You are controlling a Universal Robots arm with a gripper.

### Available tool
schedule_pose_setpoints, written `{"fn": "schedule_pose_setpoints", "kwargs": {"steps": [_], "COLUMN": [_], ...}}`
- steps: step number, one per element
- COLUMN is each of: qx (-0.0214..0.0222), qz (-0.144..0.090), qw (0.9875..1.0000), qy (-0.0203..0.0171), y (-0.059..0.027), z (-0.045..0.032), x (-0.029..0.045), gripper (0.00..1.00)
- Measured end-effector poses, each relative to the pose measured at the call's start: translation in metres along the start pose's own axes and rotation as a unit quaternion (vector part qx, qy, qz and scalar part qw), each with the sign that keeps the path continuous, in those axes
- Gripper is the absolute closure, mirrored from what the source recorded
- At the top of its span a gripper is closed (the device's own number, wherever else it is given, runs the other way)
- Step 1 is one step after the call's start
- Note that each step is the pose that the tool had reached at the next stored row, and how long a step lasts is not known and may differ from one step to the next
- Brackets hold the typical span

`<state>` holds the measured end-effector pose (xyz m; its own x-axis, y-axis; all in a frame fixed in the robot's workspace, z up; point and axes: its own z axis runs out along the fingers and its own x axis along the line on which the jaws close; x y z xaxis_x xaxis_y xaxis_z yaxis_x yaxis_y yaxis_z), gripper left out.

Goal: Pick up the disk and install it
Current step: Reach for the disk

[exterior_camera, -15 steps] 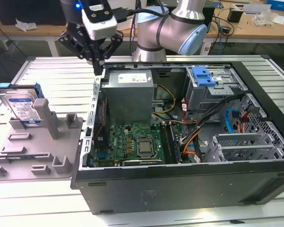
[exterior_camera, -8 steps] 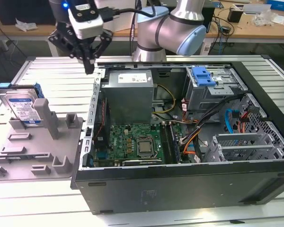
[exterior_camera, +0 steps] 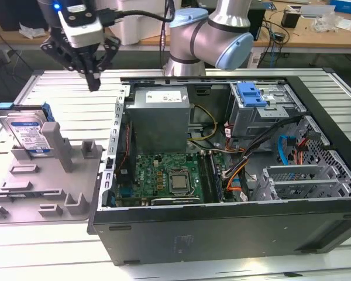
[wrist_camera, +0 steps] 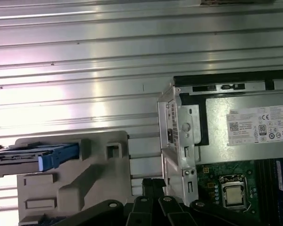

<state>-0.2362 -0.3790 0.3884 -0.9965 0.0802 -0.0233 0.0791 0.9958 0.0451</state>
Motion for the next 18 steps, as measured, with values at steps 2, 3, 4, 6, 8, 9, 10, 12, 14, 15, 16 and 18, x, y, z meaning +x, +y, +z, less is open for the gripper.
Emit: {"fn": "schedule_pose_setpoints", "kwargs": {"steps": [2,3,4,6,8,9,10,12,14,15,16,18], "qx": [0.0,-0.0001,0.0,0.0,0.0,0.0,0.0001,0.0,0.0,0.0,0.0,0.0], "qz": [0.0,0.0,0.0,0.0,0.0,0.0,0.0,0.0,0.0,0.0,0.0,0.0], "qw": [1.0,1.0,1.0,1.0,1.0,1.0,1.0,1.0,1.0,1.0,1.0,1.0], "qy": [0.0,0.0,0.0,0.0001,0.0,0.0,0.0,0.0,0.0,0.0,0.0,0.0], "y": [-0.0006,-0.001,-0.0011,-0.0013,-0.0013,-0.0013,-0.0013,-0.0008,0.0006,0.0013,0.0022,0.0039], "z": [0.0008,0.0018,0.0021,0.0029,0.0039,0.0042,0.0045,0.0058,0.007,0.0078,0.0086,0.0099], "x": [0.0164,0.0314,0.0359,0.047,0.0602,0.0653,0.07,0.0893,0.105,0.1122,0.1205,0.1327], "gripper": [0.89,0.89,0.89,0.89,0.89,0.89,0.89,0.89,0.89,0.89,0.89,0.89]}}
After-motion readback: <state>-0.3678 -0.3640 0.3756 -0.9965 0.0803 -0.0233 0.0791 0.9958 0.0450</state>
